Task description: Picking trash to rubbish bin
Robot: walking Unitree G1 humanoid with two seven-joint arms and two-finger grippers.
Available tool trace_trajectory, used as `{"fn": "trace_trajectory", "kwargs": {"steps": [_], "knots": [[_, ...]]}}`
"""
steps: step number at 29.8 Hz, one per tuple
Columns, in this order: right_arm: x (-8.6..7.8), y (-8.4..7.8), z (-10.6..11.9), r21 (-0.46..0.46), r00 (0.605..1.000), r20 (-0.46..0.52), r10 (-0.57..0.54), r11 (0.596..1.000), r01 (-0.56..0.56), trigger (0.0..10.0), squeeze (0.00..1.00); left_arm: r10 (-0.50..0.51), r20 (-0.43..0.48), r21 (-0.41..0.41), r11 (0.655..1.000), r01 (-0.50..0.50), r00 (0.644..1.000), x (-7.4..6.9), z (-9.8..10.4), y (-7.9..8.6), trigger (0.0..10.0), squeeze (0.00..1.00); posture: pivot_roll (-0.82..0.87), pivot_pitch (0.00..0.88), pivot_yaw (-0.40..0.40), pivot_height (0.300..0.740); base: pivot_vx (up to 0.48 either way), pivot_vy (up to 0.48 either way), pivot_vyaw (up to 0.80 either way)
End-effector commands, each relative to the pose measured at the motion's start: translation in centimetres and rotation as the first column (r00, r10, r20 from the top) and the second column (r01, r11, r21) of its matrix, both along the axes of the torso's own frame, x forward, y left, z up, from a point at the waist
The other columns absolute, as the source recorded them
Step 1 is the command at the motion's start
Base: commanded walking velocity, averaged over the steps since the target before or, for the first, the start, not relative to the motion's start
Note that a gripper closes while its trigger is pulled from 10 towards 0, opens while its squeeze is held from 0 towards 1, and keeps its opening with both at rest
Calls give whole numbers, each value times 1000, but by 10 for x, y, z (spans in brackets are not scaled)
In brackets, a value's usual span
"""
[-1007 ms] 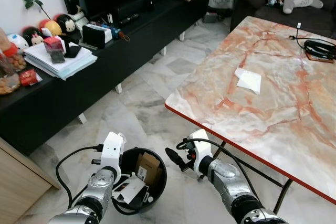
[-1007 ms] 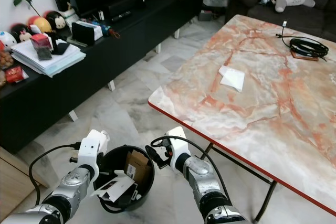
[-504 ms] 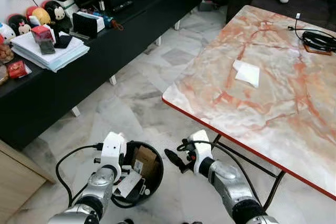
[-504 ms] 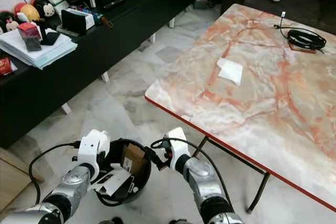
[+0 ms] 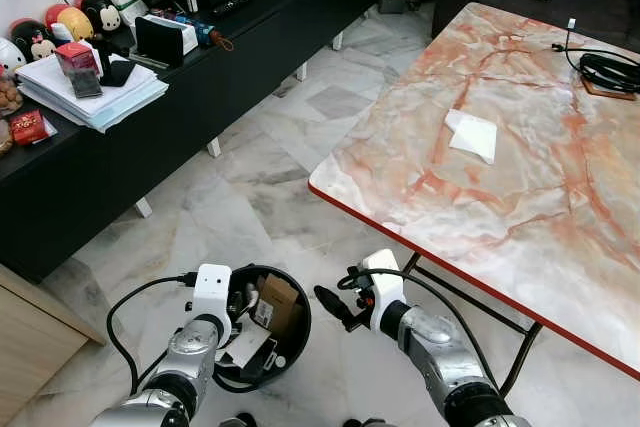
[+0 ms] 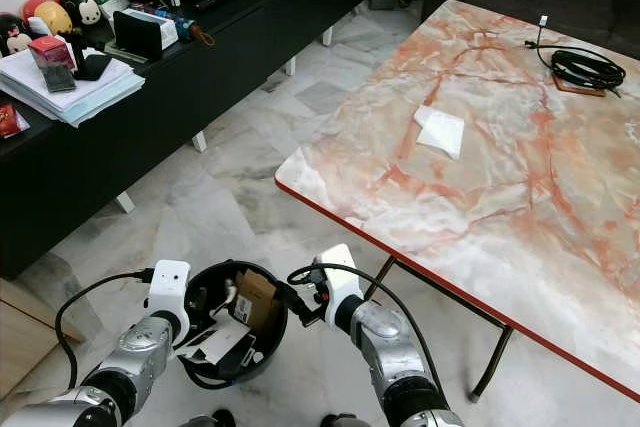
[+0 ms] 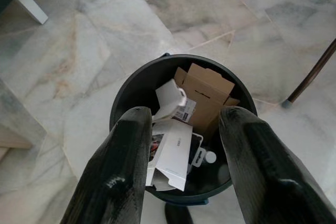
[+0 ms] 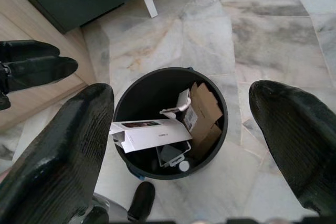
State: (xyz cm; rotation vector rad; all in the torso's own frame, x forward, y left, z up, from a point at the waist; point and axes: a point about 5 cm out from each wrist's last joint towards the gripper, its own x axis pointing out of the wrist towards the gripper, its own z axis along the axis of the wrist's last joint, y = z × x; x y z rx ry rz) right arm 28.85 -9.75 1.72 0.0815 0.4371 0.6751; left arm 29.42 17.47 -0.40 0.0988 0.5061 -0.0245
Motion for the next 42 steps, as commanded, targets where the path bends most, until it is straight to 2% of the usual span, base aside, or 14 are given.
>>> {"fn": "trace_trajectory", "kwargs": {"steps": [1, 5, 7, 9, 10, 14, 20, 24, 27, 31, 34, 42], "knots": [[-2, -4, -2, -2, 1000, -10, -22, 1000, 22, 10000, 0, -7, -22, 10, 1000, 7, 1000, -7, -7, -1, 10000, 0, -111, 147, -63, 740, 0, 0, 0], [-3, -9, -8, -30, 999, -20, -47, 998, 46, 10000, 0, 19, -36, -8, 1000, -19, 999, -15, -13, 1, 10000, 0, -104, 138, -58, 740, 0, 0, 0], [-8, -21, -19, -82, 993, -58, -99, 992, 94, 10000, 0, 56, -63, -30, 998, -58, 996, -29, -24, 5, 10000, 0, -90, 126, -52, 740, 0, 0, 0], [-10, -28, -24, -112, 989, -70, -130, 986, 122, 10000, 0, 64, -78, -30, 997, -67, 995, -35, -28, 8, 10000, 0, -84, 119, -50, 740, 0, 0, 0], [-14, -38, -31, -159, 981, -93, -171, 975, 155, 10000, 0, 69, -97, -24, 997, -72, 993, -44, -34, 10, 10000, 0, -79, 112, -46, 740, 0, 0, 0], [-19, -45, -38, -190, 971, -121, -205, 965, 180, 10000, 0, 84, -119, -18, 996, -87, 989, -52, -40, 14, 10000, 0, -74, 106, -41, 740, 0, 0, 0], [-38, -73, -58, -342, 935, -188, -301, 912, 225, 10000, 0, 120, -186, 0, 993, -122, 975, -76, -54, 23, 10000, 0, -54, 73, -25, 740, 0, 0, 0], [-42, -79, -61, -367, 924, -200, -326, 899, 237, 10000, 0, 121, -196, 4, 992, -122, 973, -80, -57, 24, 10000, 0, -50, 65, -23, 740, 0, 0, 0], [-51, -88, -68, -408, 903, -224, -367, 877, 255, 10000, 0, 136, -215, 9, 990, -137, 967, -87, -60, 26, 10000, 0, -40, 56, -24, 740, 0, 0, 0], [-59, -93, -73, -406, 873, -248, -419, 863, 300, 10000, 0, 143, -255, 24, 990, -142, 956, -98, -67, 28, 10000, 0, -38, 45, -22, 740, 0, 0, 0], [-67, -99, -78, -433, 845, -260, -467, 839, 330, 10000, 0, 152, -290, 35, 988, -148, 945, -108, -72, 29, 10000, 0, -37, 38, -23, 740, 0, 0, 0], [-71, -97, -81, -432, 827, -271, -493, 830, 354, 10000, 0, 169, -305, 49, 986, -161, 937, -112, -74, 32, 10000, 0, -35, 20, -23, 740, 0, 0, 0]]}}
